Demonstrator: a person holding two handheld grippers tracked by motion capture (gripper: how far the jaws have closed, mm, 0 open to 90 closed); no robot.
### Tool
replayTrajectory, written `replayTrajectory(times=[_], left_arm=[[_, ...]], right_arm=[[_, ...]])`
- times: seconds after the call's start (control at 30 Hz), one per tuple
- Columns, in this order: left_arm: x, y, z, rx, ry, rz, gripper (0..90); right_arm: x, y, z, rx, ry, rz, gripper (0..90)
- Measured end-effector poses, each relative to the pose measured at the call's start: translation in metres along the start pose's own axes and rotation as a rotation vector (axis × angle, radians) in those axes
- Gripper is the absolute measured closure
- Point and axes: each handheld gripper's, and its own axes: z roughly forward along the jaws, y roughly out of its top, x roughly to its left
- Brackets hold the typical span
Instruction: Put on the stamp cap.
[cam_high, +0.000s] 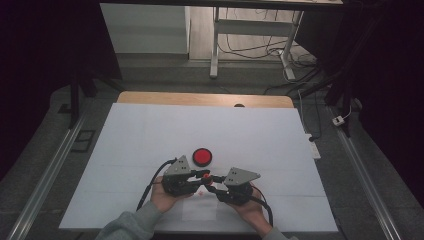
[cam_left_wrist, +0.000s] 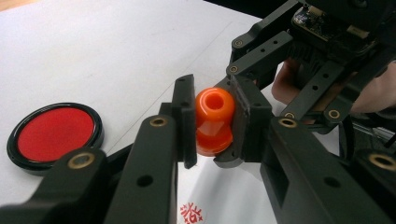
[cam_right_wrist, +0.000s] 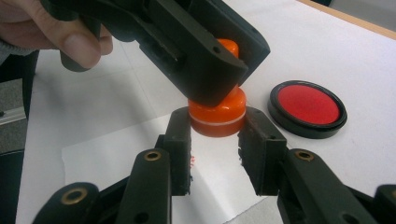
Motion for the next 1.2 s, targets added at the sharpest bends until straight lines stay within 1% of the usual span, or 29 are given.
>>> replayTrajectory(times=[0.3,0.37,0.43,0.53,0.6,0.9,1.07,1.2], left_arm=[[0.000,0.000,0.000,-0.006,-0.003,0.000,73.2],[0.000,0.000,0.000,-0.008,-0.005,-0.002,73.2],[0.000,0.000,0.000,-0.008,-0.005,-0.002,73.2],[0.000,0.001,-0.001,-0.009,-0.005,-0.003,73.2],[0.000,0.001,-0.001,-0.009,-0.004,-0.003,73.2],[0.002,0.001,-0.003,-0.015,0.001,-0.008,73.2],[0.004,0.001,-0.005,-0.016,0.006,-0.013,73.2],[0.005,0.001,-0.007,-0.011,0.010,-0.013,73.2]], right_arm=[[-0.001,0.000,0.000,-0.009,0.008,0.009,62.8],[-0.001,0.000,0.000,-0.007,0.009,0.010,60.7],[-0.001,-0.001,0.001,0.000,0.006,0.009,56.4],[-0.002,-0.001,0.002,-0.001,0.006,0.017,54.7],[-0.002,-0.001,0.001,-0.003,0.006,0.020,51.7],[-0.004,-0.002,0.001,0.015,-0.013,0.023,40.2],[-0.008,-0.003,-0.002,0.024,-0.025,0.021,33.8],[-0.011,-0.004,-0.006,0.028,-0.032,0.021,31.1]])
